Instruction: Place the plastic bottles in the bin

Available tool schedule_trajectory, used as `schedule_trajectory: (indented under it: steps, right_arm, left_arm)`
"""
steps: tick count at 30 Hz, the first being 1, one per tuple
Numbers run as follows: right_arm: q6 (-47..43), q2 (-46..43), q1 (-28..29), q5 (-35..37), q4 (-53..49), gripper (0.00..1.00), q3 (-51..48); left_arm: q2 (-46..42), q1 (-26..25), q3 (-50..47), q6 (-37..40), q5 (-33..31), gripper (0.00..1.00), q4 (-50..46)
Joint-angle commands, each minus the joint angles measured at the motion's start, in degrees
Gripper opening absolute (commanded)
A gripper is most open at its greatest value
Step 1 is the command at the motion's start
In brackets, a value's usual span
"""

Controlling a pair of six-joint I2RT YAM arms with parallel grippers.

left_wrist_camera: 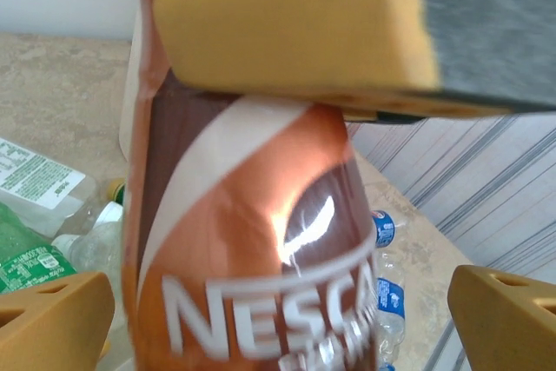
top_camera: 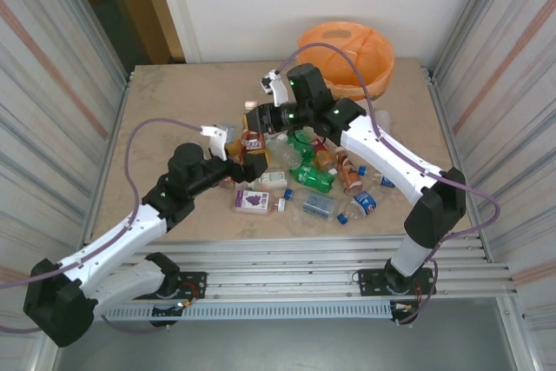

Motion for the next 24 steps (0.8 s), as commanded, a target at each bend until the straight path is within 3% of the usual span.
schedule_trajectory:
  steps: [1,7,15,24]
  right_arm:
    - [-1.5,-2.4,-2.3,2.4,-2.3,0.17,4.6]
    - [-4.3,-5.1,-7.2,5.9,-3.5,0.17,9.5]
    - [-2.1,-6.6,-17.9,7.2,2.0,0.14,12.7]
    - [1.5,-0.9,-28.7,8.9,6.4,0.14,18.6]
  left_arm:
    - [-3.4,-0.4,0.2,1.3,-0.8,0.99,0.6]
    - [-7.6,-0.4,-2.2,1.5,-4.9,0.99,0.7]
    - [-9.2,-0.4,-3.3,1.8,-8.5,0.99,-0.4]
    - [-8.4,-0.4,-3.0,1.8,-11.3,0.99,-1.8]
